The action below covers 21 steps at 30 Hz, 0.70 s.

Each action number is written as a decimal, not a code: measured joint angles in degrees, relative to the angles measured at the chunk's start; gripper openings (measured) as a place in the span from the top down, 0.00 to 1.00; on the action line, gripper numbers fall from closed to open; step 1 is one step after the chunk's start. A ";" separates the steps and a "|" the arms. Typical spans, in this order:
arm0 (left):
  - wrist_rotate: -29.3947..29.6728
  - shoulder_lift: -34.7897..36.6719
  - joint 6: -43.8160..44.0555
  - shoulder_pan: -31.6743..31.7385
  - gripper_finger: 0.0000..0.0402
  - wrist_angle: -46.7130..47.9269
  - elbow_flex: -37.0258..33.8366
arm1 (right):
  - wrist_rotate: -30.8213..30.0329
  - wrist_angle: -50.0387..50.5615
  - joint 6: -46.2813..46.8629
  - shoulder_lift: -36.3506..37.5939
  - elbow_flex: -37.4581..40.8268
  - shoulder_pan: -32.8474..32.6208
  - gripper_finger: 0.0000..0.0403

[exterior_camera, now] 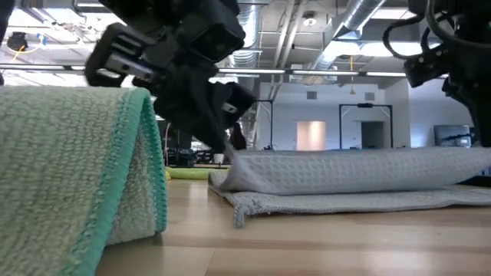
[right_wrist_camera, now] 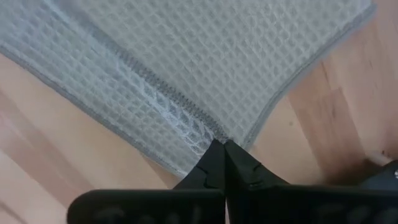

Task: Fold microfiber towels
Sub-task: Fold the gray microfiber towel

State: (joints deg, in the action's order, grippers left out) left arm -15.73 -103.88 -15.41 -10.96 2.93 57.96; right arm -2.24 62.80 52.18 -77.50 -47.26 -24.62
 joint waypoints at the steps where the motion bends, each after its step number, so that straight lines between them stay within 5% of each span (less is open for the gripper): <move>1: 0.33 -0.16 0.96 0.00 1.00 -0.95 0.04 | 0.00 -0.27 -0.02 0.07 0.00 0.00 0.96; 9: 1.16 -0.30 3.55 0.00 0.96 -3.91 0.01 | 0.98 -1.85 -0.13 -1.38 -0.01 0.74 0.87; 21: 1.61 -0.30 3.79 0.02 0.67 -3.49 0.04 | 0.94 -3.51 -0.13 -1.65 -0.03 0.76 0.65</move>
State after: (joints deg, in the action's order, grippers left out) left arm -14.11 -104.18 -11.61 -10.94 -0.56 58.00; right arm -1.30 59.29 52.05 -79.15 -47.29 -23.86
